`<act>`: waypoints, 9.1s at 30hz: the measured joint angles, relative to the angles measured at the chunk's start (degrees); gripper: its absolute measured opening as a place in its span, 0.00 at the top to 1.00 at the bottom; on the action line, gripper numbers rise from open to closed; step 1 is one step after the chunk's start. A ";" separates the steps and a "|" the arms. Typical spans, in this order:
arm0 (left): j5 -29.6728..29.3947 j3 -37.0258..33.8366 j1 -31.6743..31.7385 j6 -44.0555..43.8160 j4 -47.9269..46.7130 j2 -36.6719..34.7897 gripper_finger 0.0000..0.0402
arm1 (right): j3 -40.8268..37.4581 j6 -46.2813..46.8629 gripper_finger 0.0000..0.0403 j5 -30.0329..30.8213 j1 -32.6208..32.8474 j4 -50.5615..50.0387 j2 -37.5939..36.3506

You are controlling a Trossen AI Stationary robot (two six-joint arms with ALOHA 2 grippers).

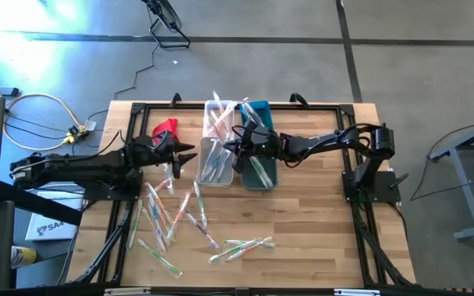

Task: Pick & Place Toothbrushes
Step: Put the orange toothbrush into the transparent bin

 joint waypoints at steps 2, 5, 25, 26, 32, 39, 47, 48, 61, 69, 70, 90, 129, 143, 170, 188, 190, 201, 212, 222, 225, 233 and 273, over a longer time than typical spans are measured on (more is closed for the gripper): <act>1.84 0.00 0.17 -0.34 0.53 0.02 0.60 | 0.00 1.01 0.98 -0.03 0.11 -0.02 0.01; 2.57 0.00 0.07 -0.55 0.66 0.02 0.60 | 0.00 1.14 0.98 -0.05 0.54 -0.02 0.01; 2.83 0.00 0.07 -4.75 0.10 0.02 0.60 | 0.00 -3.25 0.98 -0.03 2.06 -0.02 -0.01; 2.83 0.00 0.07 -4.75 0.10 0.02 0.60 | 0.00 -4.42 0.98 -0.04 1.93 -0.06 0.00; 2.78 0.00 0.07 -4.75 0.25 0.02 0.60 | 0.00 -7.50 0.98 -1.98 0.26 -0.73 -0.01; 1.06 0.02 0.07 -4.75 0.81 0.00 0.60 | -0.02 -7.22 0.98 -6.72 -0.92 -2.37 0.01; 1.04 0.02 0.07 -4.55 -0.71 0.04 0.60 | -0.02 -6.43 0.98 -6.05 -0.43 -0.42 0.01; 1.02 0.02 0.07 -4.56 -1.03 0.04 0.60 | -0.02 -6.46 0.98 -6.11 -0.42 0.45 0.01; -0.27 0.02 0.07 -4.40 4.43 0.02 0.60 | -0.02 -7.67 0.98 -6.26 -0.59 1.77 0.01; 0.58 0.02 0.07 -1.17 6.91 0.02 0.60 | -0.02 -7.67 0.97 -6.24 -0.59 1.14 0.01; 0.58 0.02 0.07 -1.09 6.91 0.02 0.60 | -0.02 -7.67 0.97 -6.26 -0.59 1.14 0.01; 3.86 0.02 0.04 0.04 14.77 0.55 0.60 | -0.02 -6.18 0.97 -6.04 -0.59 1.17 0.01; 6.83 5.41 0.04 1.48 24.66 16.64 0.60 | -0.02 -6.60 0.97 -6.06 -1.22 0.46 0.01; 6.39 9.18 0.04 1.50 25.03 22.82 0.60 | -0.02 -6.17 0.97 -6.27 -1.20 -4.02 0.01; 6.24 9.37 0.04 1.90 32.49 27.04 0.60 | -0.02 -6.99 0.97 -9.25 -0.62 -6.75 0.03; 8.34 16.37 0.07 3.03 30.55 35.13 0.60 | -0.02 -7.67 0.97 -9.05 -0.44 -6.80 0.03; 8.34 16.37 0.05 3.03 30.28 35.13 0.60 | -0.02 -7.68 0.97 -8.49 -0.43 -6.84 0.03; 8.34 16.35 0.04 3.03 30.67 35.12 0.68 | -0.02 -7.70 0.97 -7.53 -0.50 -6.84 0.03; 8.64 16.35 0.02 1.41 31.81 35.14 0.94 | -0.02 -7.92 0.97 -7.04 -0.59 -6.80 0.03; 8.78 16.35 0.04 1.31 29.98 35.12 0.94 | -0.02 -8.13 0.97 -6.27 -0.55 -7.26 0.06; 10.21 16.35 0.07 1.52 29.80 35.12 0.97 | -0.02 -8.13 0.94 -6.44 -0.55 -7.32 0.08; 11.11 16.31 0.09 1.52 28.40 35.12 0.95 | -0.02 -8.34 0.80 -5.98 -0.53 -6.64 0.08; 14.68 32.79 23.32 7.51 -14.57 26.38 0.95 | 0.00 -9.25 0.80 1.24 0.07 -42.69 -18.32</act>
